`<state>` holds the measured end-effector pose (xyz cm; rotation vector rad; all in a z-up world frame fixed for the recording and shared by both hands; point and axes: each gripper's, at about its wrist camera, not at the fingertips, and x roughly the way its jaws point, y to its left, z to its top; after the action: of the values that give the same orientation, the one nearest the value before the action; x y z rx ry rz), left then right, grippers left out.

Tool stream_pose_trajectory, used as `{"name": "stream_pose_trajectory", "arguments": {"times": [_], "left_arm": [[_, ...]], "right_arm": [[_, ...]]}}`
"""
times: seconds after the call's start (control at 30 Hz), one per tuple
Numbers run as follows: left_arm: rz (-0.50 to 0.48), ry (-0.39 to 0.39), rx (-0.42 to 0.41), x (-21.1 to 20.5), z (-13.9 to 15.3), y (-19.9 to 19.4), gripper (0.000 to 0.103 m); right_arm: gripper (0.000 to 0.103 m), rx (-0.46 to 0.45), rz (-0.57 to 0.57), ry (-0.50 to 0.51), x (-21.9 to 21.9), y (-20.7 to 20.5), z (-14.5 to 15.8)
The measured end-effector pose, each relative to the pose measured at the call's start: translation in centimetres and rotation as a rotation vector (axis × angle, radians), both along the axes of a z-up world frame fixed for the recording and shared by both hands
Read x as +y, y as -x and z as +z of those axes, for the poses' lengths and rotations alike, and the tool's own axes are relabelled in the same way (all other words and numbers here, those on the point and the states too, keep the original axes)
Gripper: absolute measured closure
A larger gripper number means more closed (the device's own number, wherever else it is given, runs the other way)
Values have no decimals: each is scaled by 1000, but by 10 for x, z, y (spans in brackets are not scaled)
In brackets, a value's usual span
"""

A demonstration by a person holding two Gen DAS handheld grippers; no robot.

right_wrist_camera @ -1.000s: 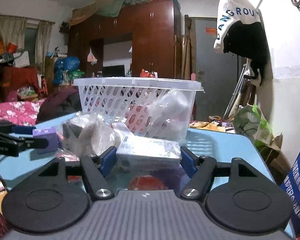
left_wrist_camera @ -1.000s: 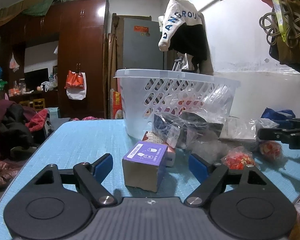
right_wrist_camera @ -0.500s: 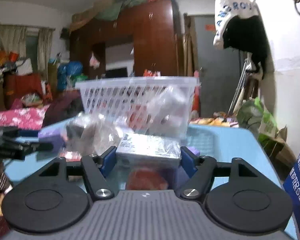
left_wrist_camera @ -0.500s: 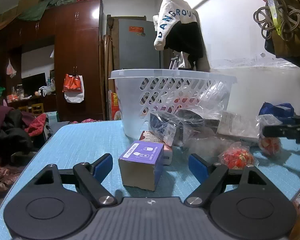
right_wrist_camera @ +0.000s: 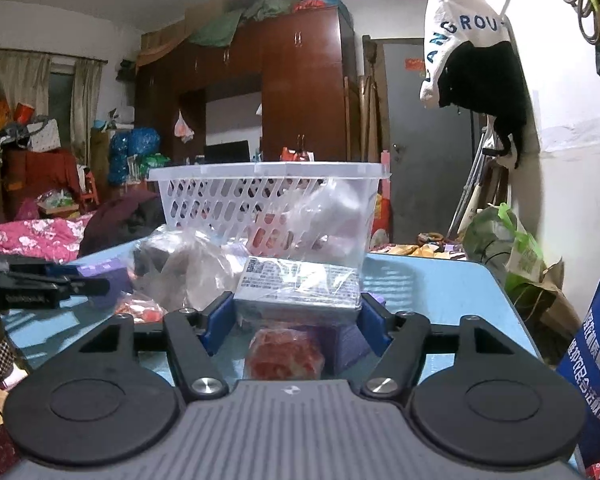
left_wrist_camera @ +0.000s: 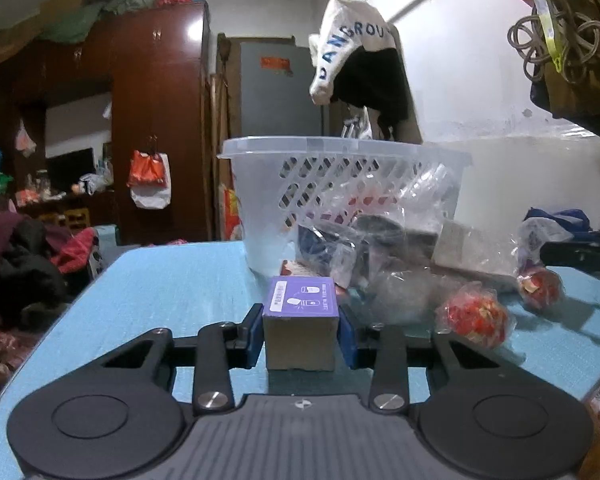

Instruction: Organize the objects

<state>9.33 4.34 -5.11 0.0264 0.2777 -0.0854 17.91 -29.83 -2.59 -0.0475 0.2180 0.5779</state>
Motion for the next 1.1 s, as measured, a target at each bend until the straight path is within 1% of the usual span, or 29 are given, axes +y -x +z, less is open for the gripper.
{"name": "stream_pose_trajectory", "arguments": {"times": [0.17, 0.27, 0.37, 0.43, 0.5, 0.57, 0.63, 0.7, 0.77, 0.8, 0.9, 0.93, 0.97, 1.0, 1.03, 1.07, 1.1], "left_arm": [[-22, 16, -14, 0, 1, 7, 62], [-29, 64, -44, 6, 6, 16, 62], [-35, 125, -92, 13, 22, 21, 62], [-48, 144, -111, 17, 38, 15, 62], [-65, 151, -127, 17, 60, 0, 62], [-85, 173, -130, 17, 85, -24, 62], [-115, 198, -108, 16, 104, -50, 62], [-125, 235, -68, 14, 122, -79, 62], [-103, 243, -28, 11, 132, -107, 62], [-77, 240, -12, 9, 135, -120, 62], [-45, 244, 35, 8, 134, -146, 60], [-52, 251, 47, 8, 131, -153, 56], [-59, 246, 60, 6, 129, -158, 33], [-53, 237, 78, 4, 125, -162, 25], [-38, 228, 82, 4, 123, -160, 25], [-41, 222, 76, 5, 120, -153, 25], [-64, 234, 54, 8, 119, -139, 25]], "right_arm": [[34, -14, -10, -30, -5, 3, 4], [34, -22, -9, -49, -7, 4, 7], [34, -43, -12, -62, -6, 4, 16], [34, -69, -12, -57, -1, 0, 28], [34, -87, 10, -58, 8, -11, 43], [34, -96, 35, -52, 20, -30, 61], [34, -94, 40, -34, 36, -53, 79], [35, -78, 46, -27, 52, -81, 97], [35, -53, 47, -17, 63, -104, 109], [35, -43, 46, -8, 70, -115, 114], [34, -18, 25, 51, 82, -133, 116], [33, -4, 26, 65, 84, -137, 115], [28, 6, 26, 79, 85, -139, 113], [22, 15, 19, 91, 87, -139, 112], [9, 17, 9, 95, 86, -137, 109], [1, 16, 6, 95, 84, -131, 107], [1, 16, 10, 96, 80, -123, 105]]}}
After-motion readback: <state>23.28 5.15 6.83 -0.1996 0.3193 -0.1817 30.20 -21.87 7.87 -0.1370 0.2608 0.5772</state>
